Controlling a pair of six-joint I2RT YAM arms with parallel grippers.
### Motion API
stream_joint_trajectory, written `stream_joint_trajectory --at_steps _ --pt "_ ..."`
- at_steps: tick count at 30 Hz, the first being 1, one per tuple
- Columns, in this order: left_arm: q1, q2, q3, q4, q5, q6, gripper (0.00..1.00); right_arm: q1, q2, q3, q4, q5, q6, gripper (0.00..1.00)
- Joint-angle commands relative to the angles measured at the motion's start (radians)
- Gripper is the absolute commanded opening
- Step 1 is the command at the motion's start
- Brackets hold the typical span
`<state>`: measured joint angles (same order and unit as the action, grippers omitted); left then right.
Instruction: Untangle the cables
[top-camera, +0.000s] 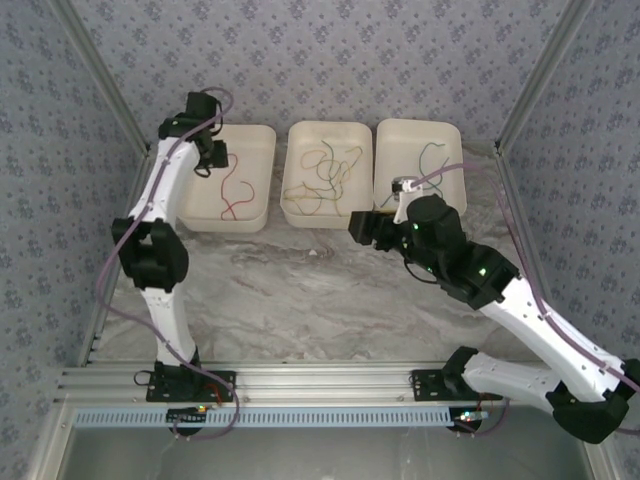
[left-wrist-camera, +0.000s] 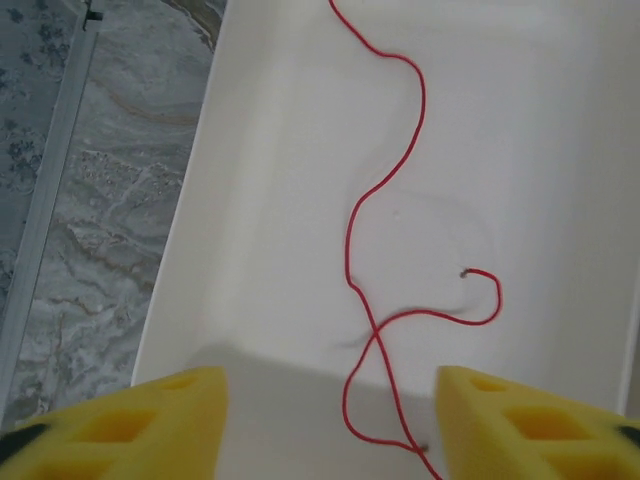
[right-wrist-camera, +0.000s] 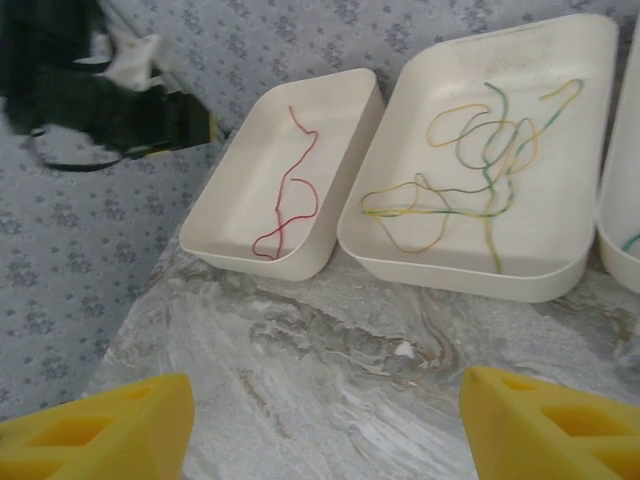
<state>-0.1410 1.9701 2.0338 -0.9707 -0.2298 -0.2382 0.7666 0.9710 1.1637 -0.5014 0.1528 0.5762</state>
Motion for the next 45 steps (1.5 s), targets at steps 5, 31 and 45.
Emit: stream_joint_trajectory --at_steps 5,31,45 --pt "0.008 -0.516 -0.487 0.187 0.224 -0.192 0.99 -0.22 -0.126 -0.085 -0.042 -0.076 -0.103 0.97" --pt "-0.041 -0.967 -1.558 1.075 -0.089 0.032 0.99 -0.799 -0.066 -0.953 0.894 0.145 -0.466 0.99" --pt "0.094 -0.723 -1.628 1.515 0.077 0.131 0.99 -0.836 0.243 -0.94 1.299 0.065 -0.513 0.99"
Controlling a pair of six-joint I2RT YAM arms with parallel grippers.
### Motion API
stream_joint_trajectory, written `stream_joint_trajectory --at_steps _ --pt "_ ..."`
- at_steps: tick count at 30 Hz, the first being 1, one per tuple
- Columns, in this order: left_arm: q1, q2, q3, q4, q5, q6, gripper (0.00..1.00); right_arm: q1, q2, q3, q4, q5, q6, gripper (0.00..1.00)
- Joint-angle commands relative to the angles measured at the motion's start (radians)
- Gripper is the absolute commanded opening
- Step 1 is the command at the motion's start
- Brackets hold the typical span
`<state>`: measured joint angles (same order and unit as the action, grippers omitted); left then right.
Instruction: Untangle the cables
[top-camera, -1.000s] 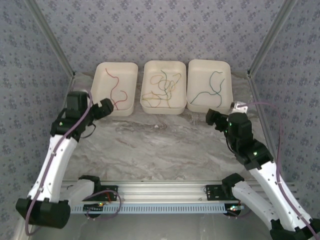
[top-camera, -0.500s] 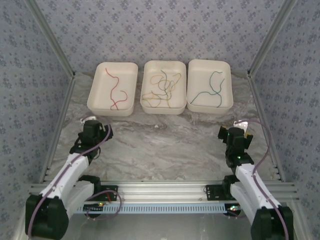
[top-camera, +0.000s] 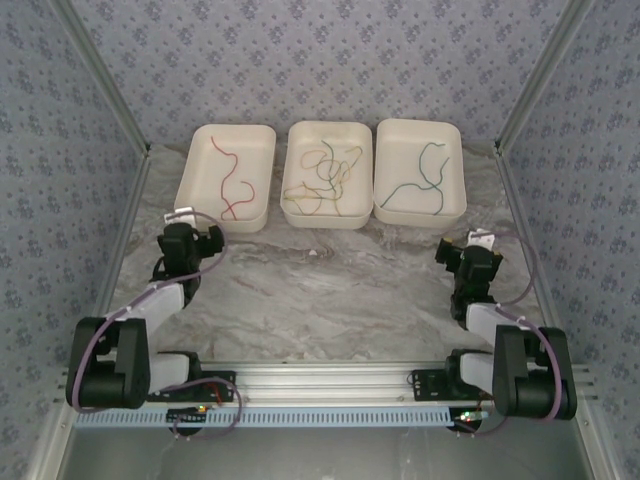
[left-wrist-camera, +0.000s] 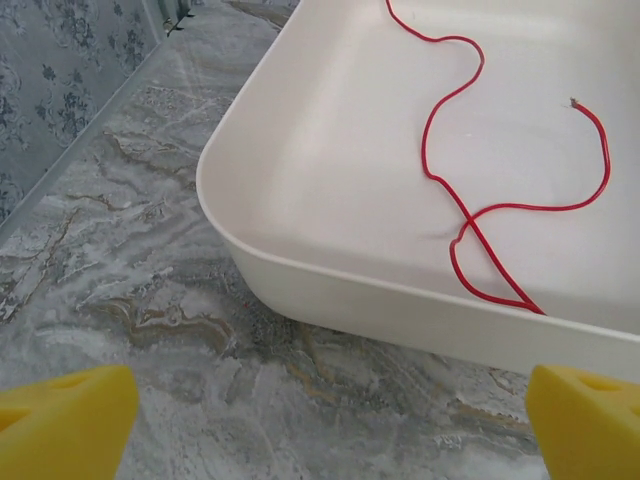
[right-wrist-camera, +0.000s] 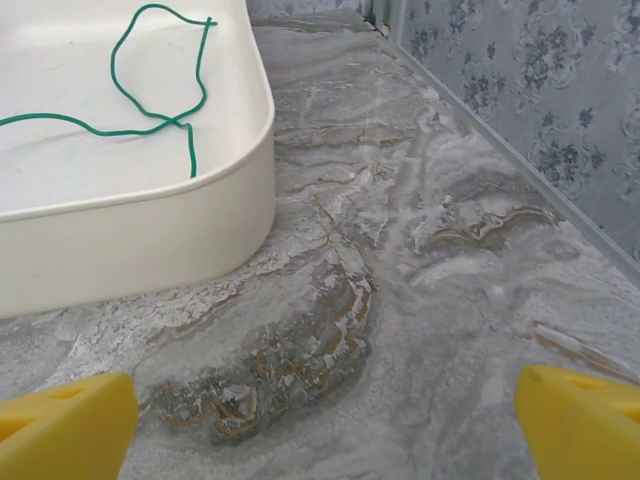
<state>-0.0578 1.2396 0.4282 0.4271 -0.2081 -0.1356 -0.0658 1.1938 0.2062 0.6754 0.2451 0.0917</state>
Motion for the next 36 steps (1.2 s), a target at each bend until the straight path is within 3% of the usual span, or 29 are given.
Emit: stream_joint_trajectory --at_steps 1,16,26,31,36 --pt "0.014 0.009 -0.037 0.138 0.058 0.028 0.99 -0.006 0.032 0.016 0.138 -0.034 -0.03 0.99" --pt "0.021 0.028 -0.16 0.385 0.009 0.075 0.99 0.053 0.191 0.038 0.282 -0.088 -0.087 0.99" --pt "0.029 0.305 -0.16 0.687 -0.004 0.108 0.99 0.056 0.305 0.066 0.325 -0.096 -0.092 0.99" --pt "0.049 0.289 -0.034 0.411 -0.017 0.069 0.99 0.058 0.319 0.119 0.243 -0.06 -0.084 0.99" --pt "0.061 0.288 -0.045 0.435 -0.004 0.056 0.99 0.066 0.326 0.156 0.188 -0.014 -0.076 0.99"
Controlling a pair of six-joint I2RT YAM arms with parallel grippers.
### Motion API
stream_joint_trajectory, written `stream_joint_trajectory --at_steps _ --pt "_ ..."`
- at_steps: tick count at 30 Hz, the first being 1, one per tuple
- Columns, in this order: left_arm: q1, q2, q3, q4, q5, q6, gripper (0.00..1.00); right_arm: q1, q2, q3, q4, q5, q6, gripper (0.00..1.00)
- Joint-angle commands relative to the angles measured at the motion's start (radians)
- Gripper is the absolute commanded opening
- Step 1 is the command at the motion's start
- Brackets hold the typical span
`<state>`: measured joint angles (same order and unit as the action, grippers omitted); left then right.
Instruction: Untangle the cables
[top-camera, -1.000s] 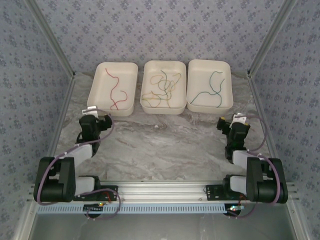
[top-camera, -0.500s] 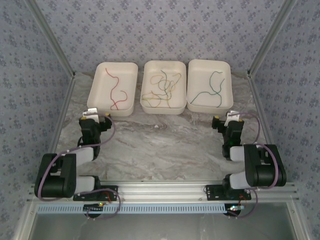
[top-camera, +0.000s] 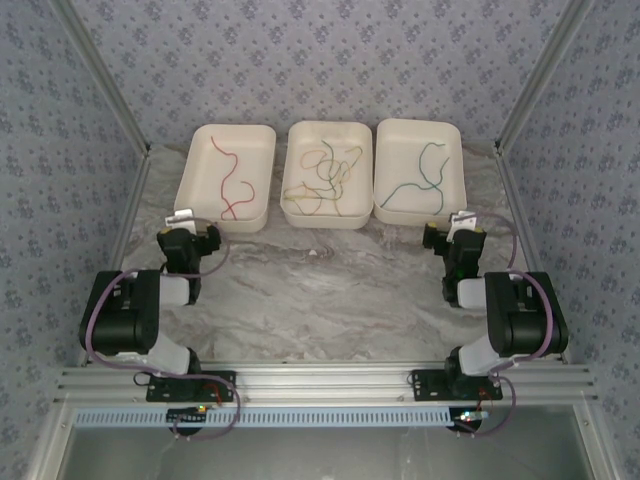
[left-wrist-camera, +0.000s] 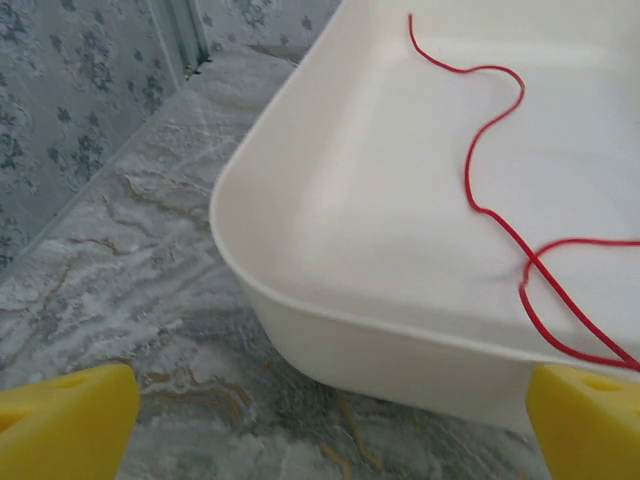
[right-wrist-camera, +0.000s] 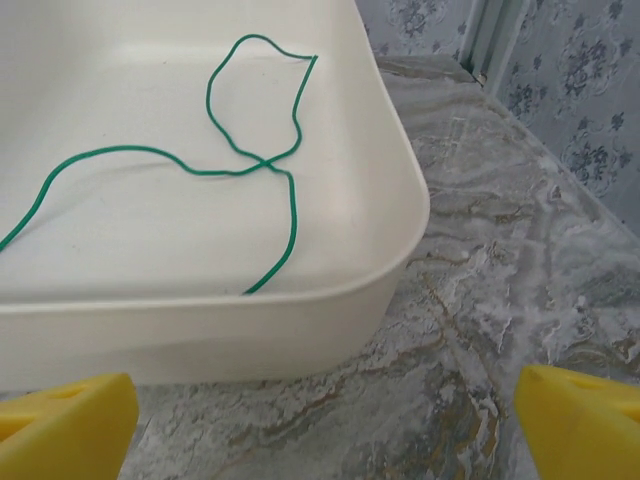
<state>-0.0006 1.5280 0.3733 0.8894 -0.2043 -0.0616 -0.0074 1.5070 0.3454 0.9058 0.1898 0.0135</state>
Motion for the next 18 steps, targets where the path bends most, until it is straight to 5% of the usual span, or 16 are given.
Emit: stream_joint_trajectory --at_steps 1,18 --pt "0.004 0.002 0.009 -0.023 -0.008 -0.017 0.99 0.009 0.016 0.017 -0.038 0.043 0.002 0.99" --pt "0.004 0.001 0.009 -0.024 -0.007 -0.016 0.99 0.009 0.014 0.012 -0.032 0.066 0.011 0.99"
